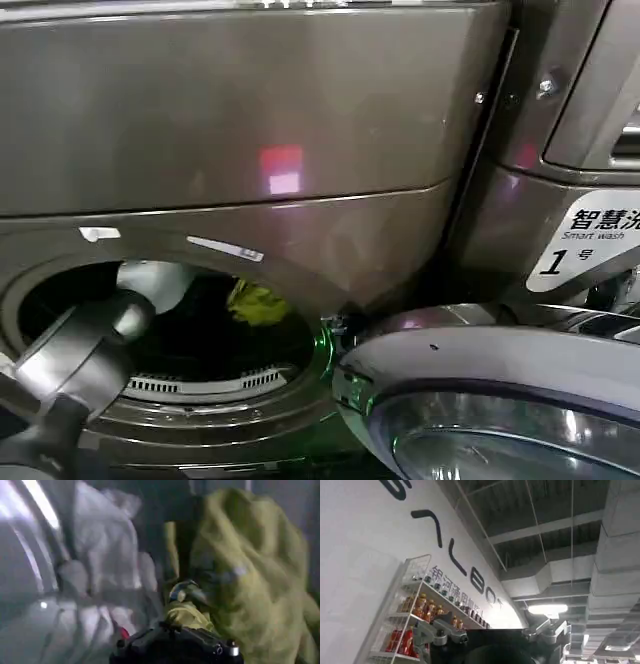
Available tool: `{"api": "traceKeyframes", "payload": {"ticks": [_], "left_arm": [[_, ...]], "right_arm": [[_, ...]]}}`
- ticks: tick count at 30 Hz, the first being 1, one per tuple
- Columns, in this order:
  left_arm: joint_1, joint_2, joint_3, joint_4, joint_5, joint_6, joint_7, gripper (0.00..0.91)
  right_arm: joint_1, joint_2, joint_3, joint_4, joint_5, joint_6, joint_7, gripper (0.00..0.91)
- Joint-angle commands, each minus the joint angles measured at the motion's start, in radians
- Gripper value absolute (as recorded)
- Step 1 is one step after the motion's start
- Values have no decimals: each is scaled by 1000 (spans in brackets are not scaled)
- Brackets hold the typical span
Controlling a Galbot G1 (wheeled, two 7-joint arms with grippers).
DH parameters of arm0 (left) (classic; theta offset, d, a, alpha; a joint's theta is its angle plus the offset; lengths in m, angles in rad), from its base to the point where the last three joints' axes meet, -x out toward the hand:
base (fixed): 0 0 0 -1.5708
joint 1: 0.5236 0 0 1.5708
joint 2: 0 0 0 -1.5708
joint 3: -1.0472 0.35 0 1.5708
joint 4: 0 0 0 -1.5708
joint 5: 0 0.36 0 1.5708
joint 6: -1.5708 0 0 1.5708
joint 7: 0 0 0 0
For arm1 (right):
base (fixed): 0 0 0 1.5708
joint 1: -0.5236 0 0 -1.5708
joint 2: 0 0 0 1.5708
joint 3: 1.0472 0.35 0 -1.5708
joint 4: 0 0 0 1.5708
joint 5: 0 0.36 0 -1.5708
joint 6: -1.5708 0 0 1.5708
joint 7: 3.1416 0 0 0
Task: Grasp the clothes from the dryer.
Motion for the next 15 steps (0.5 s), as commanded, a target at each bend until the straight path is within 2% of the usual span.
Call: {"api": "traceKeyframes", "payload": {"ticks": [1,5,8,15], "left_arm": [[187,21,-243,-272,-346,56,-237,0],[302,8,-365,-397,-525,37,-404,0],[371,-6,-393,-491,-592,-29,-566,0],[439,-56,-459,-575,-590,-107,-894,0]], "right_arm": [[10,-1,-14,-1,-6,2,0,907],[10,-5,-15,-5,-7,4,0,907],[11,-6,-17,-4,-7,6,-1,907],[14,-8,-22,-6,-6,11,-1,907]]}}
